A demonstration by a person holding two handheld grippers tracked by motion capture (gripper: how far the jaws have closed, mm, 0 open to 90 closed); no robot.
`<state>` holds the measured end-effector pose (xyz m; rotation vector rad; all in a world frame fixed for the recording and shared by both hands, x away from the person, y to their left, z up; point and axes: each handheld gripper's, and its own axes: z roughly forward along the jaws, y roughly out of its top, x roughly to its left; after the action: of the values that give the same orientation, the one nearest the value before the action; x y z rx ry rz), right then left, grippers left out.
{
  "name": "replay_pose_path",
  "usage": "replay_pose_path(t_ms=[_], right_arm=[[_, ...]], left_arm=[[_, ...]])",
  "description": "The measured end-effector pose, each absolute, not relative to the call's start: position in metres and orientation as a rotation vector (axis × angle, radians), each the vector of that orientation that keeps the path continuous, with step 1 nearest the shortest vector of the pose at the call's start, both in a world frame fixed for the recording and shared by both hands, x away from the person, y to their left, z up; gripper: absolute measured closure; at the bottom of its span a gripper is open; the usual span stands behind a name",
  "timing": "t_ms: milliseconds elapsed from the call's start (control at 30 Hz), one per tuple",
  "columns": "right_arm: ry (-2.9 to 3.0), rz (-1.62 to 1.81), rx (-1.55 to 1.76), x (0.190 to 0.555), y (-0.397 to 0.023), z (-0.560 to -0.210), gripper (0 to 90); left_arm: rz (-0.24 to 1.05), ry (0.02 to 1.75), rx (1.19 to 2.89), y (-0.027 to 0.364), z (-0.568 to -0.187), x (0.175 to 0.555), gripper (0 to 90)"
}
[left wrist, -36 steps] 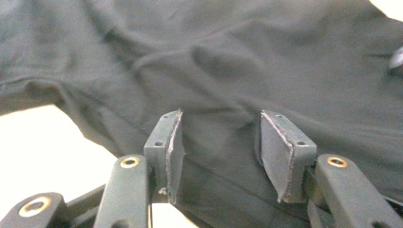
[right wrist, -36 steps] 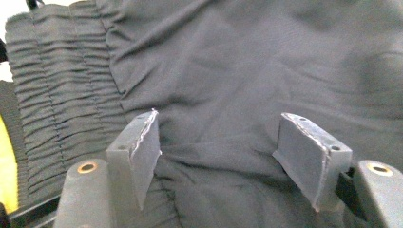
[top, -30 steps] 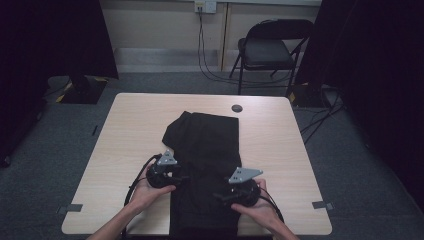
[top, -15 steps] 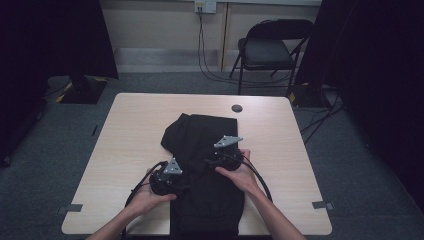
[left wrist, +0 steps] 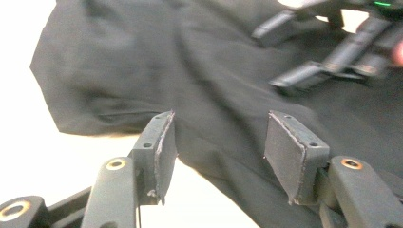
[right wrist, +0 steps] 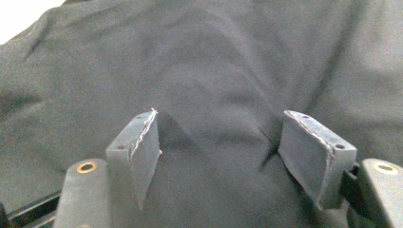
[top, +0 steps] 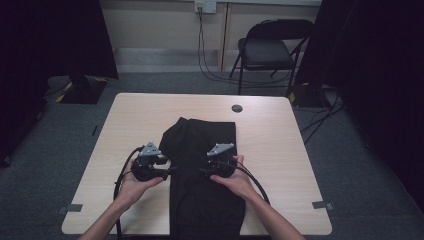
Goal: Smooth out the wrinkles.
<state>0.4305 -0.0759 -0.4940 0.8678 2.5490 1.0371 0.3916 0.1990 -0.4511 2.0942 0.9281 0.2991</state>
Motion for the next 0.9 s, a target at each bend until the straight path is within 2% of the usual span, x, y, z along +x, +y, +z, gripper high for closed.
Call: replay_pose_path(t_ms=[300, 600, 667, 767, 900], right_arm=[[2.57, 1.072, 0.829, 0.394, -0.085, -0.495, 30.1], [2.624, 1.041, 0.772, 0.36, -0.088, -0.492, 30.1], [2.626, 1.05, 0.773, 0.355, -0.091, -0.492, 30.2], [2.635, 1.108, 0.785, 0.361, -0.097, -0.486, 30.0], [2.533, 1.198, 0.865, 0.391, -0.113, -0.465, 25.5]], left_arm=[[0.242, 0.91, 2.171, 0.183, -0.464, 0.396, 39.5], [0.232, 0.828, 2.307, 0.164, -0.483, 0.388, 40.1], [0.212, 0.834, 2.277, 0.164, -0.48, 0.388, 40.2], [0.244, 0.834, 2.236, 0.169, -0.468, 0.391, 40.1], [0.319, 0.868, 2.169, 0.181, -0.451, 0.411, 38.6]])
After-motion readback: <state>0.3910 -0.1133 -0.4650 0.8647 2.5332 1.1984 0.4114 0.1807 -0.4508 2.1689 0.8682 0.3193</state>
